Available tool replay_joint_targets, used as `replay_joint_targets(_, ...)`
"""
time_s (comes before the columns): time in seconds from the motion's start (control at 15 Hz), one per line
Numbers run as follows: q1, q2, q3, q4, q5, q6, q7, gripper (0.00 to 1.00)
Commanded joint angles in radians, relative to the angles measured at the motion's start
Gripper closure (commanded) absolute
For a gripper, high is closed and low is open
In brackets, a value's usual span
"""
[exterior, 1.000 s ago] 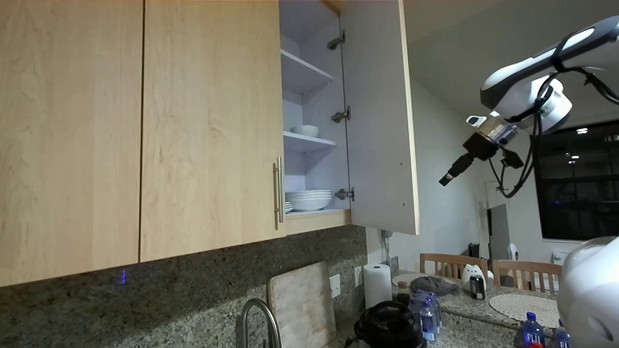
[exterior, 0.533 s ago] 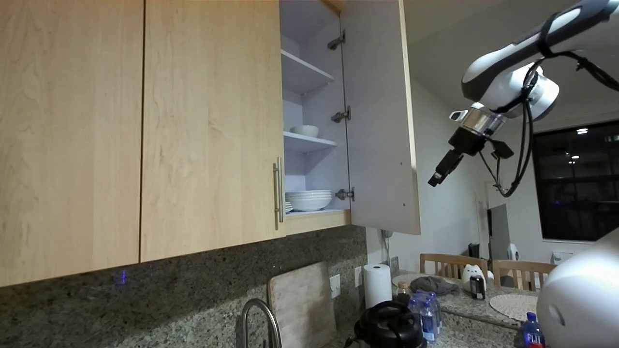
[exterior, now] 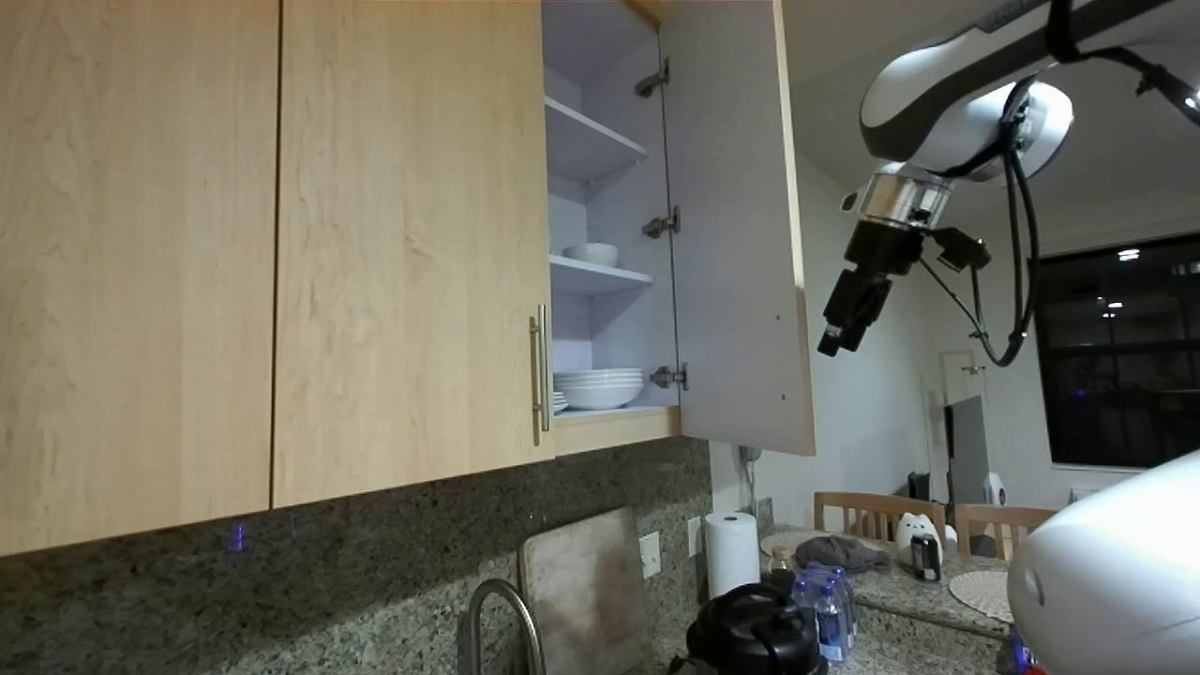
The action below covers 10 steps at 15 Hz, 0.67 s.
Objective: Open both doors of the cabinet above the sink
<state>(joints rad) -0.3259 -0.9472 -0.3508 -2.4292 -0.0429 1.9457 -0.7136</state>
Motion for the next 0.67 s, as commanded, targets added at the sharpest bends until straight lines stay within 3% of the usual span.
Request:
replay_joint_targets(0.0,0.057,-0.011,0.102,0.037,-0.061,-0.064,0.156,0.00)
replay_joint_targets(0.2,0.131,0.050,0.175,0.115,-0.091,-0.081,0.270,0.00)
replay_joint_targets(0.4,0.169,0.137,0.229,0.185,-0.126,-0.012,0.400,0.00)
replay_joint_targets(0.6,0.139,0.270,0.291,0.255,-0.179,0.099,0.592,0.00)
